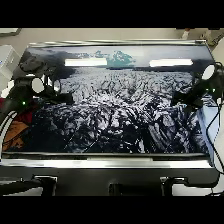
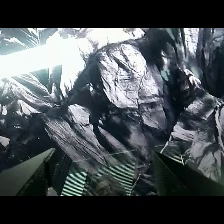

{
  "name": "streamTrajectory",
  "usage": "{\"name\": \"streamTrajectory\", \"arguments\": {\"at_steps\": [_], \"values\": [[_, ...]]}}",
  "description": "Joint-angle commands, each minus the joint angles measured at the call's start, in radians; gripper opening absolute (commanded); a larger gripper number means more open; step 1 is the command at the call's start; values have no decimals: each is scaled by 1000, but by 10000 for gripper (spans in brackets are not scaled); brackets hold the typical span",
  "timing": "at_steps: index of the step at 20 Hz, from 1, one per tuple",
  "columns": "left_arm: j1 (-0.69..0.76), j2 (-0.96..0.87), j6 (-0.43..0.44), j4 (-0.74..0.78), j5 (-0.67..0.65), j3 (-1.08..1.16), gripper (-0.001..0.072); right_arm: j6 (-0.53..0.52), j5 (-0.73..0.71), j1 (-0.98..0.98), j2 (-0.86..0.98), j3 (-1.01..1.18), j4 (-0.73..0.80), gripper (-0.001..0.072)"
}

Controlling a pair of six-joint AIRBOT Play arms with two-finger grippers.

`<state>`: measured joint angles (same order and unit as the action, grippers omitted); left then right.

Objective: Fold the clothes and pants, and hang the long-sleeved shirts on hangers.

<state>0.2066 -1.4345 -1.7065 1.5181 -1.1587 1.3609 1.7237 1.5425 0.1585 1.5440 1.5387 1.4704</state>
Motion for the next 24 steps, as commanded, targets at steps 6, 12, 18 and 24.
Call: {"name": "streamTrajectory", "arguments": {"at_steps": [6,12,18,24], "values": [[0,0,0,0,0,0,719,0,0,-1,0,0,0,696],[1,0,0,0,0,0,718,8,-7,-1,0,-1,-1,695],[4,-9,-141,-12,220,0,719,15,-170,1,1,0,-11,695],[-32,-6,-100,48,319,82,720,15,-357,1,1,0,-11,696]]}}
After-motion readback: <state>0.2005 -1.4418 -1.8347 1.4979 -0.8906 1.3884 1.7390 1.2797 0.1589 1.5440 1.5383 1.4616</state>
